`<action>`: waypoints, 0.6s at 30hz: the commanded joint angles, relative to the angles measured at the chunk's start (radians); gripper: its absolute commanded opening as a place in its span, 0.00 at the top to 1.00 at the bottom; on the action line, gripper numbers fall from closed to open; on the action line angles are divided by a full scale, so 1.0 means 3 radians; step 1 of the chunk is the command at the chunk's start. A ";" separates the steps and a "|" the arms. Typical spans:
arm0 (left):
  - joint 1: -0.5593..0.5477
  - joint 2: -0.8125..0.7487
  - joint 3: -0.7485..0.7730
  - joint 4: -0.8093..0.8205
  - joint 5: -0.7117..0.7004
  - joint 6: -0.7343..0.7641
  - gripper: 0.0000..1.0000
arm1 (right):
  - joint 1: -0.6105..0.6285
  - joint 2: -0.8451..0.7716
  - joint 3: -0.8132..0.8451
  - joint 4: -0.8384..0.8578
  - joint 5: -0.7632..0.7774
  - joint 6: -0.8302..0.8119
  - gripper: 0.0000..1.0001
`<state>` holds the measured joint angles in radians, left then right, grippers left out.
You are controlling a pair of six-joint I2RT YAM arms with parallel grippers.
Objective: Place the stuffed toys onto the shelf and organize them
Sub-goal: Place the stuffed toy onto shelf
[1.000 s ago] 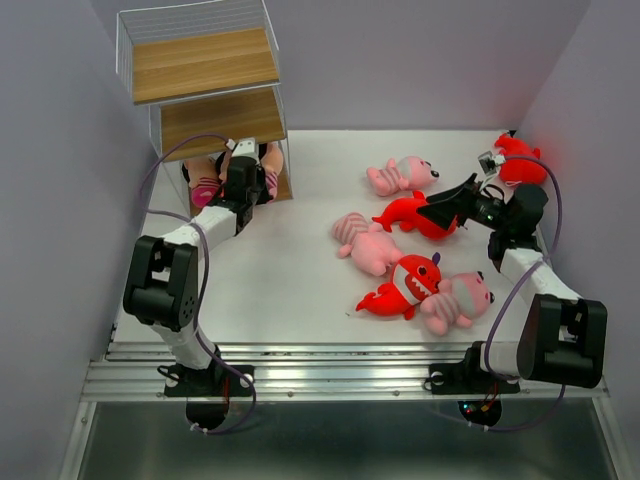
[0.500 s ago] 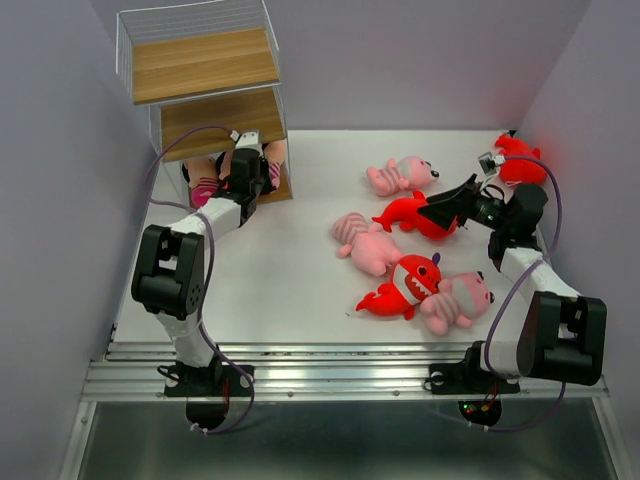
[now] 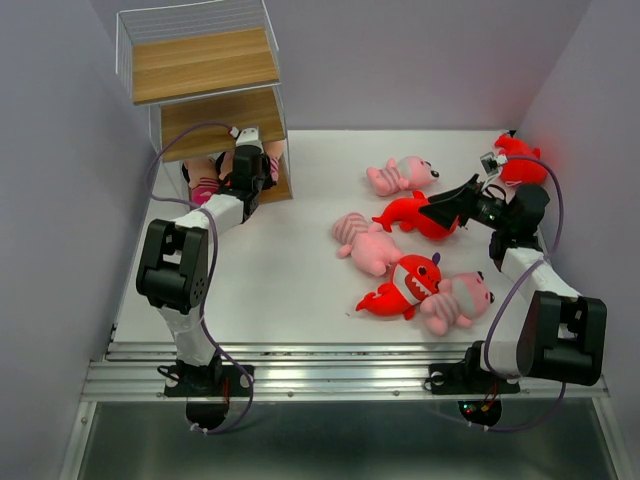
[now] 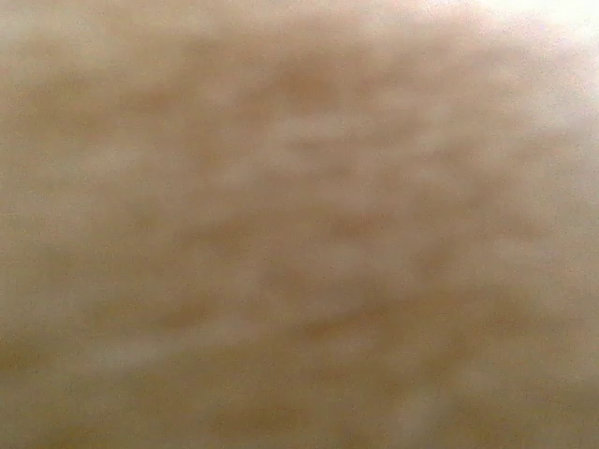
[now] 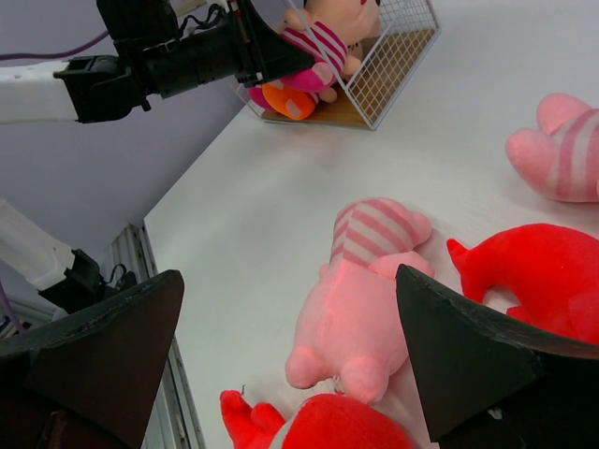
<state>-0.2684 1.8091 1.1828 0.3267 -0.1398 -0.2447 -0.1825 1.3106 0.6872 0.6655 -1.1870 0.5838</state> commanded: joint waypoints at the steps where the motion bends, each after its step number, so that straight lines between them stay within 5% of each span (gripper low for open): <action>1: 0.0010 -0.0017 0.0051 0.0082 -0.0086 -0.0023 0.84 | -0.0020 0.0003 0.0000 0.0221 -0.0062 0.0028 0.00; 10: 0.0010 -0.0002 0.0030 0.0016 -0.0061 -0.0028 0.83 | -0.0020 0.0019 0.0005 0.0257 -0.0073 0.0058 0.00; 18: 0.0010 0.0008 -0.0031 0.0061 -0.0061 -0.0079 0.70 | -0.0051 0.0034 0.0000 0.0277 -0.0078 0.0074 0.00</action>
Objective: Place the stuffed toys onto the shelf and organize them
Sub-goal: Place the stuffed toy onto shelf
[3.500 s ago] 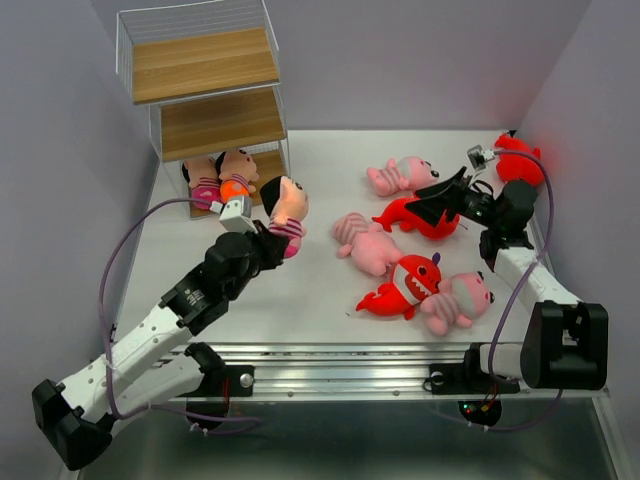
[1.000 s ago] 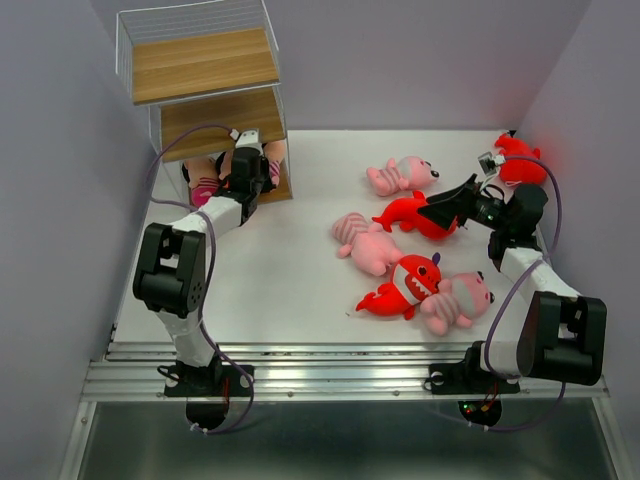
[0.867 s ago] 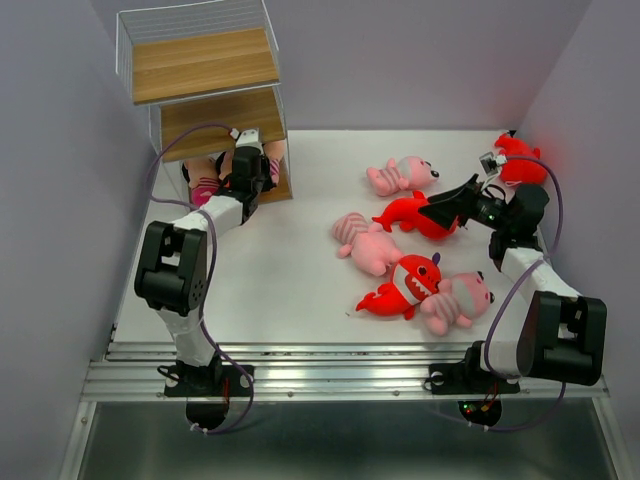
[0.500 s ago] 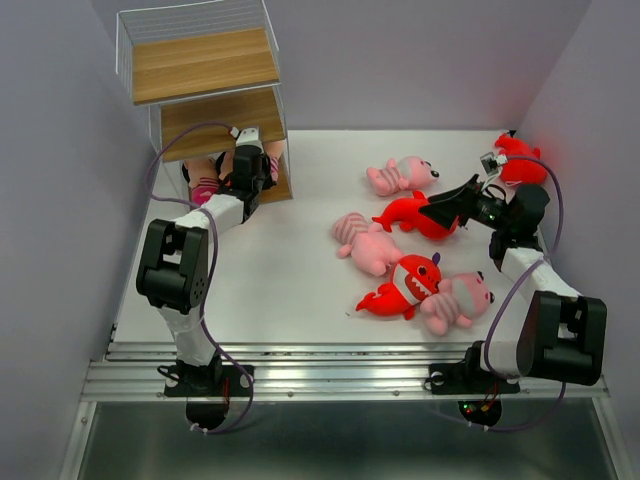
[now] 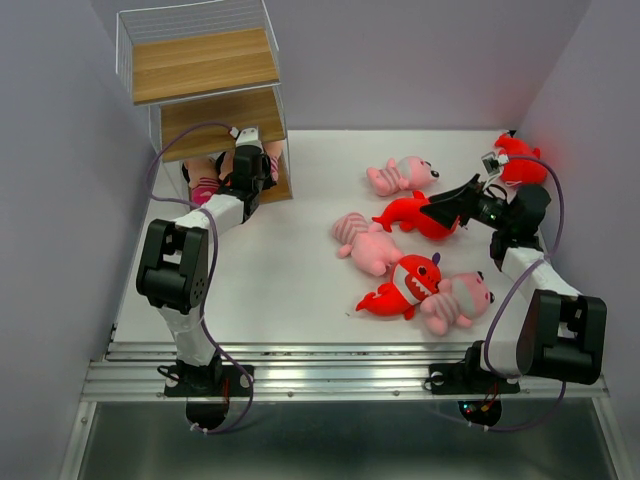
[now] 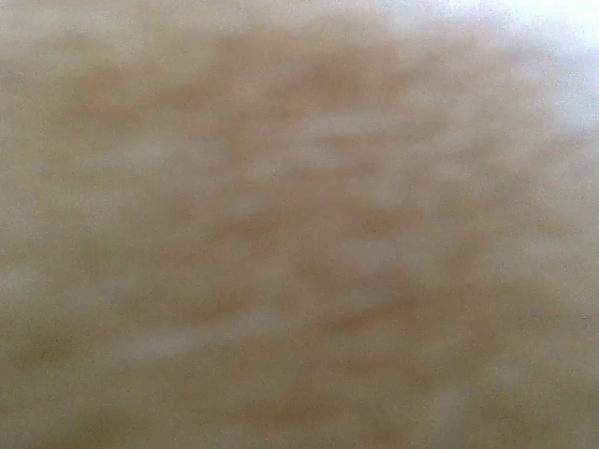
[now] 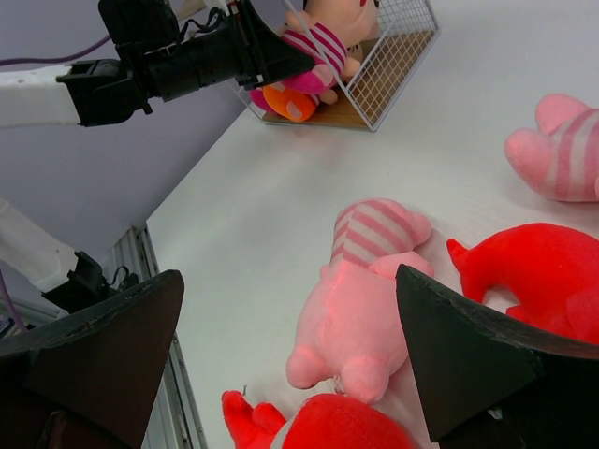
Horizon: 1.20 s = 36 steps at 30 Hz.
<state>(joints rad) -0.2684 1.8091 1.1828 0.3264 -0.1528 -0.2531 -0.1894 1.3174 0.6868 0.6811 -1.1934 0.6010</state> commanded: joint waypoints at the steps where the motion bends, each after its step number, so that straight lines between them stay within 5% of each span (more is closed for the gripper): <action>1: 0.0010 0.0008 -0.0031 0.0053 -0.0028 -0.0051 0.69 | -0.0028 0.0016 0.0001 0.0225 -0.0056 0.0021 0.00; 18: 0.0010 0.0034 0.0015 -0.0019 -0.0048 -0.0061 0.43 | -0.0059 0.0057 -0.0014 0.0322 -0.0087 0.0113 0.00; 36: 0.0015 0.0039 0.0051 -0.0091 -0.0002 -0.0072 0.28 | -0.0090 0.0067 -0.0034 0.0424 -0.0102 0.0195 0.00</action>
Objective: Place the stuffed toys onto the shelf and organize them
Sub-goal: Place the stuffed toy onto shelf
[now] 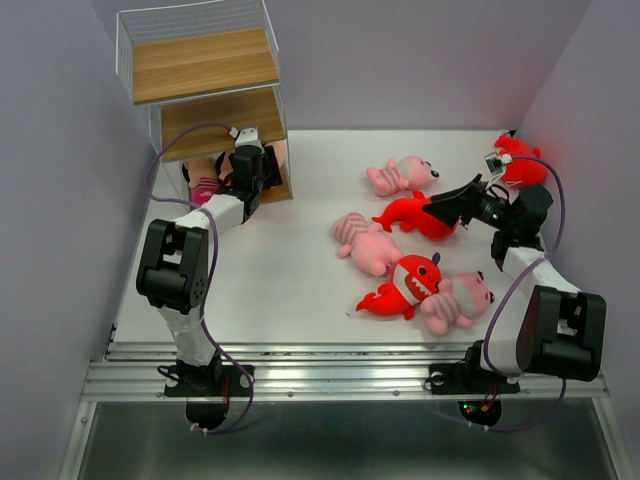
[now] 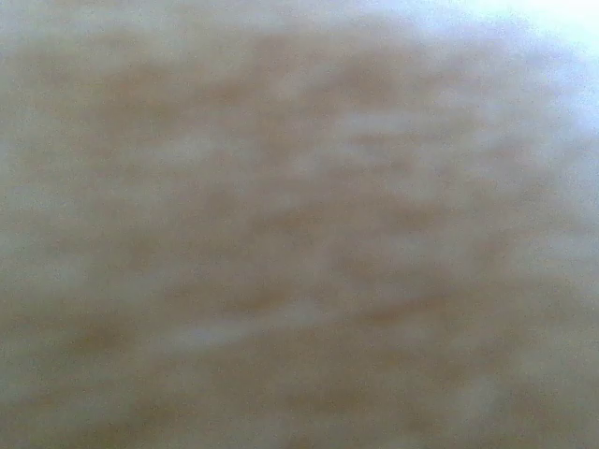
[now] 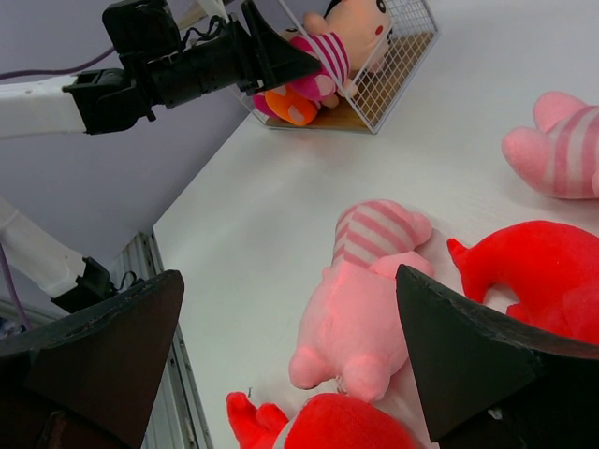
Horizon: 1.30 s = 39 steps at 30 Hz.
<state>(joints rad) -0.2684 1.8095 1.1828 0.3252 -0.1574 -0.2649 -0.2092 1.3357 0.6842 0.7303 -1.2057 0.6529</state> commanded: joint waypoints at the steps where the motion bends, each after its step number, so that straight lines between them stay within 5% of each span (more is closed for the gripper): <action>1: 0.0020 0.0038 0.0046 -0.0092 0.0018 -0.0032 0.28 | -0.0024 0.0006 -0.0026 0.0265 -0.0062 0.0033 0.00; 10: 0.0015 -0.0059 0.0020 -0.0097 0.0069 -0.0032 0.18 | -0.0054 0.0017 -0.0031 0.0291 -0.0067 0.0048 0.00; 12: 0.0015 -0.0075 0.0000 -0.0097 0.0075 -0.0032 0.01 | -0.0054 0.0017 -0.0031 0.0296 -0.0067 0.0048 0.00; 39: 0.0020 -0.0964 -0.0603 -0.0112 0.0315 0.0090 0.01 | -0.0085 0.0032 -0.0046 0.0337 -0.0082 0.0043 0.00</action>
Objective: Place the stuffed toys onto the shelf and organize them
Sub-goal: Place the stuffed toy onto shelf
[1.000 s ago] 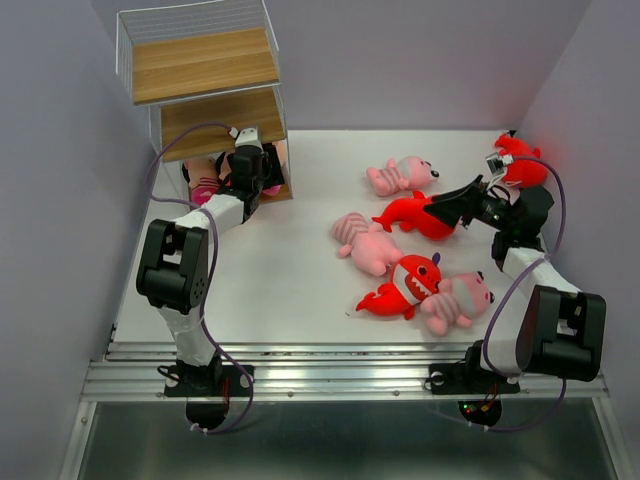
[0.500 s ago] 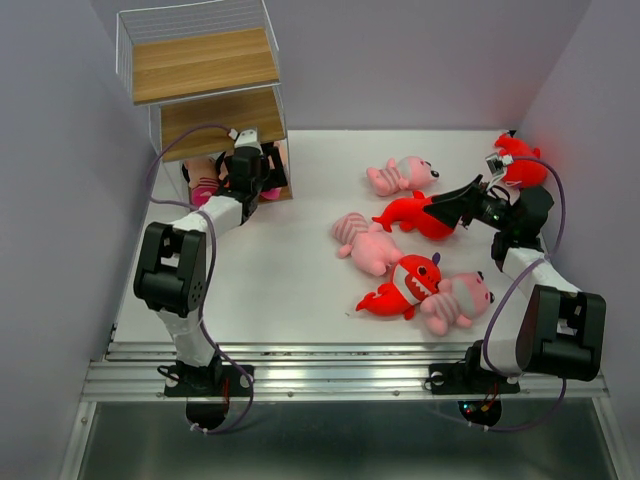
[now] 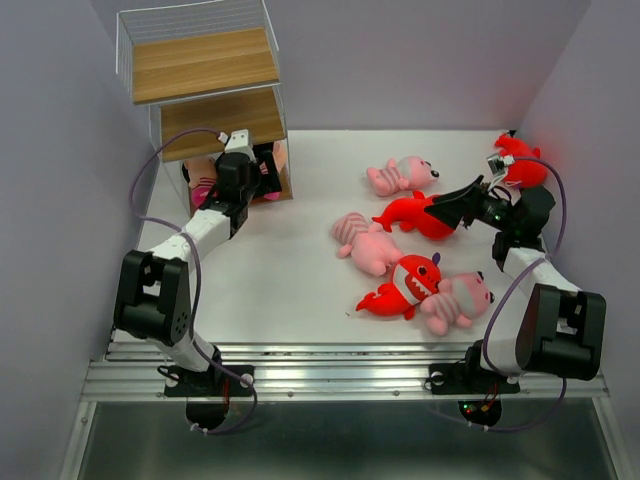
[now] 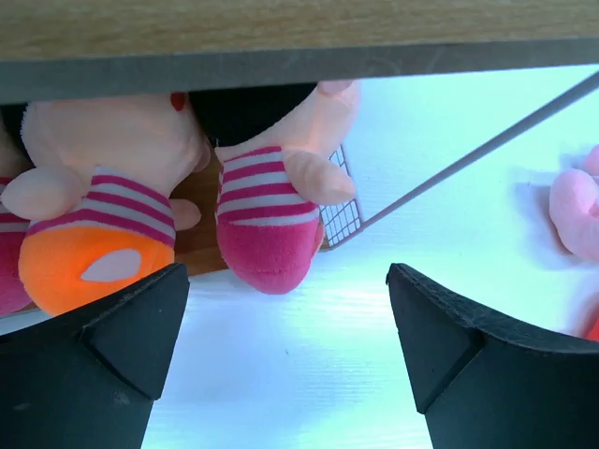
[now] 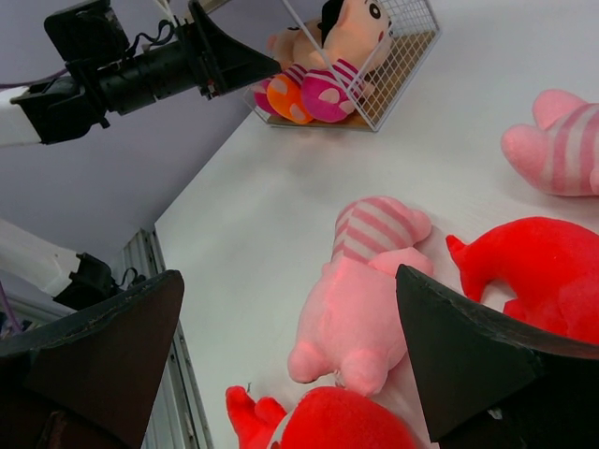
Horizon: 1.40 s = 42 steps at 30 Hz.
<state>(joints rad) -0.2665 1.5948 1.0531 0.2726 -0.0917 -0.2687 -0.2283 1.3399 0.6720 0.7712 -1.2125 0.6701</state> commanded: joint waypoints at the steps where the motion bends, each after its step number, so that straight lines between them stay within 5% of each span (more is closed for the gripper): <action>1: 0.0014 -0.0330 -0.0207 0.0053 0.0111 0.0149 0.01 | -0.0021 0.0018 -0.0005 0.0196 -0.0059 -0.0025 0.00; 9: 0.0014 -0.1168 -0.0702 -0.0166 0.0464 0.0298 0.01 | -0.0021 -0.0023 0.0061 -0.0029 -0.0095 -0.0326 0.00; 16: 0.0060 -0.2415 -0.0693 -0.0714 0.0408 0.0033 0.01 | -0.0021 -0.0135 0.0337 -0.1167 -0.0095 -0.1347 0.00; 24: 0.0121 -0.2866 -0.0345 -0.1108 0.0867 -0.0433 0.01 | -0.0021 -0.0146 0.0812 -0.2798 0.0119 -0.2601 0.00; 32: 0.0121 -0.3250 -0.0707 -0.1195 0.0884 -0.0561 0.03 | -0.0021 -0.0105 0.0849 -0.3250 0.0212 -0.3123 0.00; 35: 0.0121 -0.3326 -0.0963 -0.1053 0.0883 -0.0612 0.11 | -0.0021 -0.0095 0.0828 -0.3256 0.0186 -0.3169 0.00; 42: 0.0075 -0.3194 -0.2098 0.0634 0.0849 -0.0838 0.23 | -0.0021 -0.0003 0.0813 -0.3266 0.0125 -0.3236 0.00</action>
<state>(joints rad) -0.2340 0.5941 0.5320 0.1501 0.1768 -0.4797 -0.2283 1.3308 0.9077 -0.1993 -1.1561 -0.2600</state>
